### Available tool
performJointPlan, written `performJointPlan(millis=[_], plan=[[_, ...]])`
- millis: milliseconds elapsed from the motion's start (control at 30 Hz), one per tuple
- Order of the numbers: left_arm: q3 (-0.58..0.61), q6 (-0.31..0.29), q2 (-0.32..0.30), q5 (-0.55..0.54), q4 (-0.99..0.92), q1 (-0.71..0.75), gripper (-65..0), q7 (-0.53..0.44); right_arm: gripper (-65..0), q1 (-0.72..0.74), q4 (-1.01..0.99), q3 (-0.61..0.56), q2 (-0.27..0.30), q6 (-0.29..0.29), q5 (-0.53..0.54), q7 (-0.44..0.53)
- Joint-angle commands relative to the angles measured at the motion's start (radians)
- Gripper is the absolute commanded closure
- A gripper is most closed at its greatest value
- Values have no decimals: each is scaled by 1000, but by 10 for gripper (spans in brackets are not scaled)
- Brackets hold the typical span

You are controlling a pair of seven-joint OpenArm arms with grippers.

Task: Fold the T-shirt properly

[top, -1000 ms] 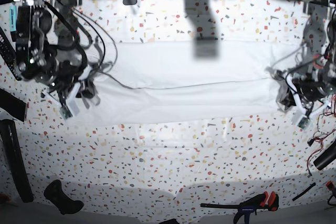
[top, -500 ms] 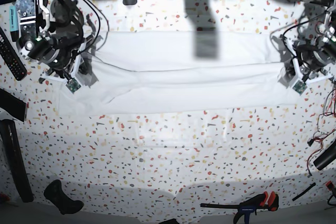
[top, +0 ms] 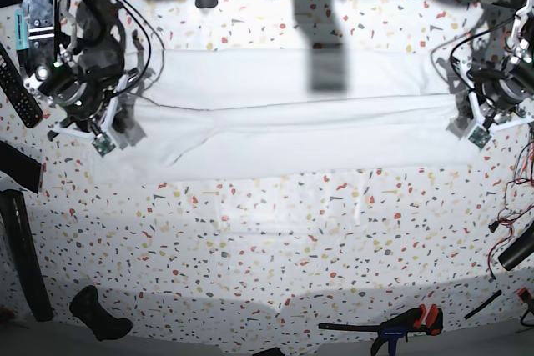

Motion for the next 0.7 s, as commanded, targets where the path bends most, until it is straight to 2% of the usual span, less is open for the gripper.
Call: performJointPlan(millis=[0, 133, 200, 267, 433, 667], plan=[[-10, 8, -20, 15, 16, -8, 0, -10, 0, 11, 18, 26, 19, -22, -14, 18], [-10, 8, -20, 15, 47, -8, 0, -34, 0, 11, 18, 81, 19, -23, -5, 101], [-10, 8, -20, 15, 74, -8, 0, -40, 0, 11, 18, 103, 19, -22, 23, 112], [-10, 8, -20, 15, 102, -8, 0, -39, 0, 11, 18, 113, 19, -16, 46, 112], [-10, 8, -19, 3, 128, 13, 0, -39, 0, 10, 52, 113, 16, 50, 50, 111], [-10, 8, -19, 16, 140, 120, 0, -47, 0, 3, 156, 113, 17, 67, 111, 39]])
